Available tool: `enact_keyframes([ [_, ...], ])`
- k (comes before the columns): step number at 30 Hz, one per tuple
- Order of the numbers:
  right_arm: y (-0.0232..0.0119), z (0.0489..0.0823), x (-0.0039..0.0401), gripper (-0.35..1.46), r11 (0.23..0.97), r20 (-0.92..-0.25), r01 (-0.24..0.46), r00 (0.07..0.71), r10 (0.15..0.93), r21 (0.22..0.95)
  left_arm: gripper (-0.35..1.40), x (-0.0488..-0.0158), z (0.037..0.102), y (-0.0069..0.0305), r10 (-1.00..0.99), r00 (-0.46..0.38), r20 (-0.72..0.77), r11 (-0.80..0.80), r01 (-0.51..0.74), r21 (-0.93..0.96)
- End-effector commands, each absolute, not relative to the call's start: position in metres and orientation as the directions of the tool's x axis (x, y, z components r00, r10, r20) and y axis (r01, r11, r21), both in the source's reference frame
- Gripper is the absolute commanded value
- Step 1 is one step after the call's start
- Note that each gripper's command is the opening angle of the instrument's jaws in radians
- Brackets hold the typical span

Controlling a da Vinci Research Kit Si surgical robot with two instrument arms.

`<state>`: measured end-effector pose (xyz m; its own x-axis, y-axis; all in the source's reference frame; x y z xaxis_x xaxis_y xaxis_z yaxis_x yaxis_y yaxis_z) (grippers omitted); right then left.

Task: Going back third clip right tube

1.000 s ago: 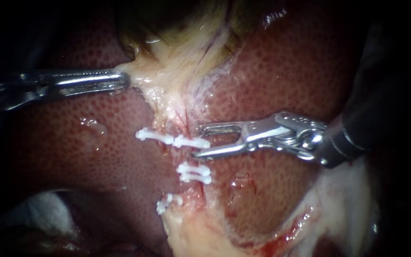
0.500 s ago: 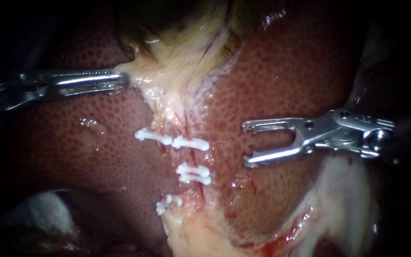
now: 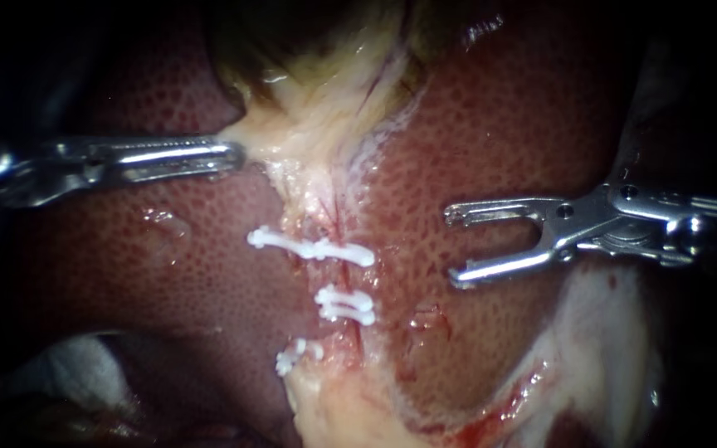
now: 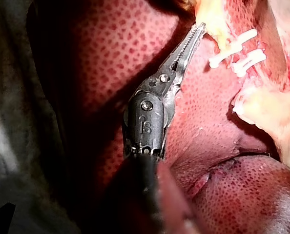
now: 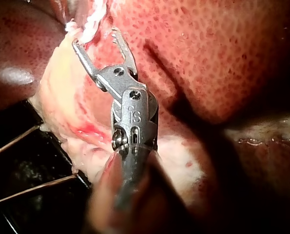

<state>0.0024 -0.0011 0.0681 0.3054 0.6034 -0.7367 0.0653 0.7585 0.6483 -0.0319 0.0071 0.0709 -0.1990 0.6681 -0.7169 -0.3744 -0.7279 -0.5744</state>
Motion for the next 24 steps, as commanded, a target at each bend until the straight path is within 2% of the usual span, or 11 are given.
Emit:
enact_keyframes([
  [1, -0.0011, 0.0682, 0.0024, 0.5, 0.758, -0.737, 0.065, 0.306, 0.603, 0.648, -0.35, -0.0327, 0.0713, 0.007, 0.668, -0.207, -0.715, -0.73, -0.371, -0.574],
  [9, -0.0013, 0.0682, 0.0025, 0.5, 0.759, -0.737, 0.065, 0.306, 0.603, 0.648, -0.35, -0.0365, 0.0733, 0.0068, 0.665, -0.221, -0.714, -0.737, -0.353, -0.577],
  [24, -0.0014, 0.0681, 0.0026, 0.5, 0.76, -0.737, 0.063, 0.305, 0.603, 0.647, -0.35, -0.0365, 0.0736, 0.0067, 0.663, -0.225, -0.714, -0.739, -0.347, -0.577],
])
